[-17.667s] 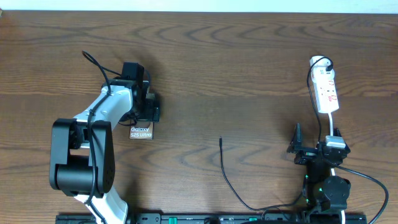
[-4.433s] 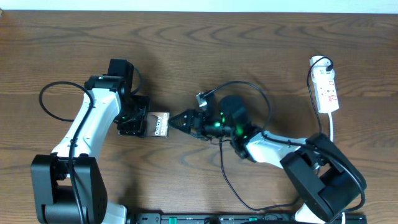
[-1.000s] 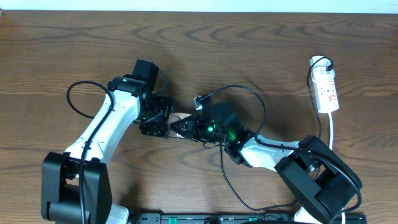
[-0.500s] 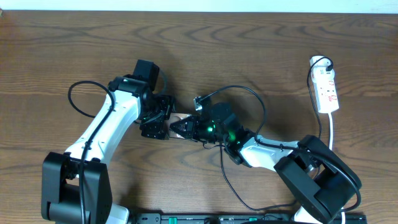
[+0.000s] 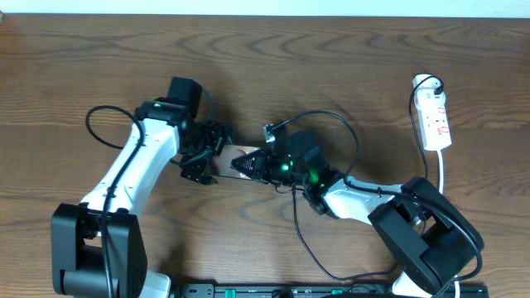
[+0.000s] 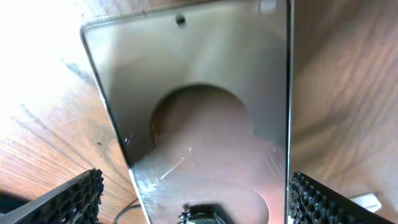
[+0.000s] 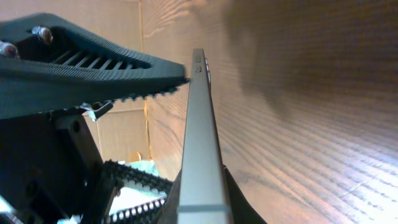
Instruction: Plug charger to phone and switch on socket
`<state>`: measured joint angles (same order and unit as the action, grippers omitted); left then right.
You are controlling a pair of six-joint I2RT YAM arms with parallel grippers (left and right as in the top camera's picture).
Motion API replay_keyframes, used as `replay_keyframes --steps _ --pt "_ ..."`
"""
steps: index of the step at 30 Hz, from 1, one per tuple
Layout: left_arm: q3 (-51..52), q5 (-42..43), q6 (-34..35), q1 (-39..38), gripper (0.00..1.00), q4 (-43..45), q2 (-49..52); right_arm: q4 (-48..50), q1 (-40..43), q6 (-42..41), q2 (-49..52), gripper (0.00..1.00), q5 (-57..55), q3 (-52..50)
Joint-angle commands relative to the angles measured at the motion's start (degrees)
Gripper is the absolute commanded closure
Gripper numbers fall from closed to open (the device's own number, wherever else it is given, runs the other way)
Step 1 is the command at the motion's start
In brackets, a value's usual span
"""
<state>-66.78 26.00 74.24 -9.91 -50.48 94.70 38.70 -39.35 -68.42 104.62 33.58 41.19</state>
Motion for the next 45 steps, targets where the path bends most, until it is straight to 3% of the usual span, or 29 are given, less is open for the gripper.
replay_keyframes --steps 1,9,17,23,33,39,45 --pt "-1.5 3.9 -5.8 2.4 0.07 0.8 -1.6 0.8 1.0 1.2 -0.1 0.99 0.6 0.8" --pt "-1.5 13.1 -19.8 5.5 0.08 8.6 -1.6 0.8 2.5 1.2 -0.1 0.99 0.6 0.8" --pt "-1.5 19.6 -23.9 5.7 0.07 14.3 -1.6 1.2 5.5 -1.9 -0.1 0.99 0.7 0.8" --pt "-1.5 26.1 -23.9 5.7 0.07 18.5 -1.6 4.2 9.4 -6.5 -0.1 0.99 1.1 0.8" --pt "-1.5 27.1 -23.9 5.7 0.07 20.1 -1.6 16.9 15.4 -16.9 -0.1 0.99 0.7 0.8" --pt "-1.5 27.4 -15.8 5.7 0.07 30.3 -1.6 17.7 16.1 -19.4 -0.1 0.99 -1.6 0.8" --pt "-1.5 27.3 -9.2 5.7 0.07 42.5 -1.6 17.7 16.0 -28.8 -0.1 0.99 -4.4 0.8"
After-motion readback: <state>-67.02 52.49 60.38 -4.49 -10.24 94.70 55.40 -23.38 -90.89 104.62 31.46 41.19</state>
